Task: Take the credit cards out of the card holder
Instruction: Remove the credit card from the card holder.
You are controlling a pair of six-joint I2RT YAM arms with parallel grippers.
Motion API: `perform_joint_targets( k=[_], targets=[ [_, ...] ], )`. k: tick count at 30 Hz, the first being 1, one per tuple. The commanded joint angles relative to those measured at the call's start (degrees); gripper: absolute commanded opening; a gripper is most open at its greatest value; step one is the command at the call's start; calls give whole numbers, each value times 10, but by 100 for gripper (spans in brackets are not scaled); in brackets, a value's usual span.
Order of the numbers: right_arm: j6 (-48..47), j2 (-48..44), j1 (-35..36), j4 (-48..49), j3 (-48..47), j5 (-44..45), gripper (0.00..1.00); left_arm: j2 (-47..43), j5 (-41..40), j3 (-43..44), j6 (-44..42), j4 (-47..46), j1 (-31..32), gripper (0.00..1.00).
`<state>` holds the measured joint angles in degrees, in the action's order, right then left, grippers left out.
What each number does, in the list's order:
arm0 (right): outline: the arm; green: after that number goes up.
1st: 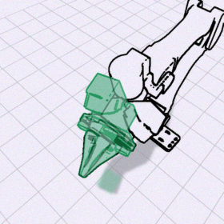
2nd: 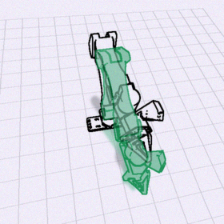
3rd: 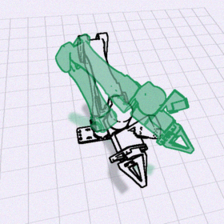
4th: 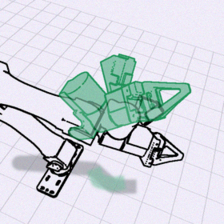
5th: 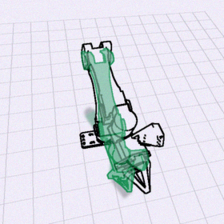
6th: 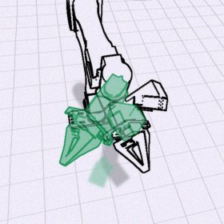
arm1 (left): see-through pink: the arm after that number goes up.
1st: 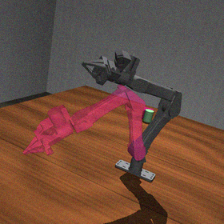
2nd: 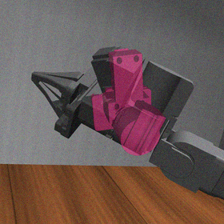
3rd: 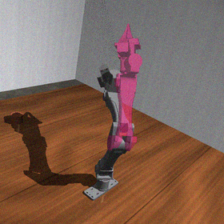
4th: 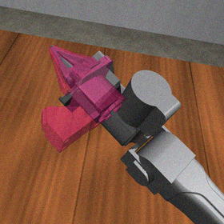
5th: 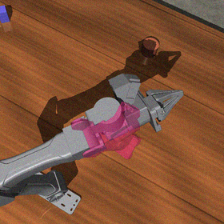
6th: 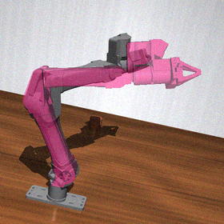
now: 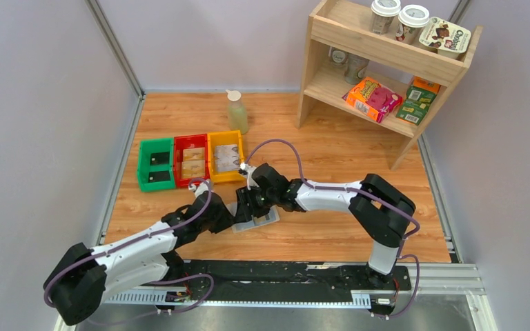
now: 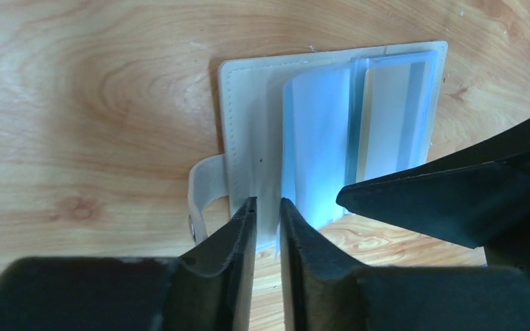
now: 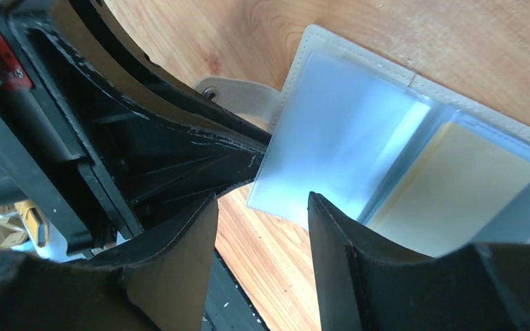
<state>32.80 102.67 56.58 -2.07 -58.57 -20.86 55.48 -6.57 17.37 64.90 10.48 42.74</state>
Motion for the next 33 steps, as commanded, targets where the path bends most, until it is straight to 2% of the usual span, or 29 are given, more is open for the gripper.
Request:
perform_joint_targets(
  k=[1,5,11,15,17,23,33],
  targets=[
    [-2,-4,5,37,-15,-36,54,-56,-28,-13,26,23,2,32],
    [-22,-39,4,4,-16,-22,59,-116,-41,-13,27,66,2,46],
    [-45,-92,-1,-102,-9,137,70,-177,-54,-4,26,118,2,62],
    [-41,-93,-9,-133,1,207,71,-176,-45,2,22,106,2,79],
    [-41,-86,-11,-138,1,208,70,-159,-46,12,15,98,2,82],
    [-41,-55,-11,-146,-15,209,65,-74,-35,27,3,57,2,80],
    [-41,-31,-10,-154,-23,227,64,9,-6,28,0,13,2,48]
  ],
)
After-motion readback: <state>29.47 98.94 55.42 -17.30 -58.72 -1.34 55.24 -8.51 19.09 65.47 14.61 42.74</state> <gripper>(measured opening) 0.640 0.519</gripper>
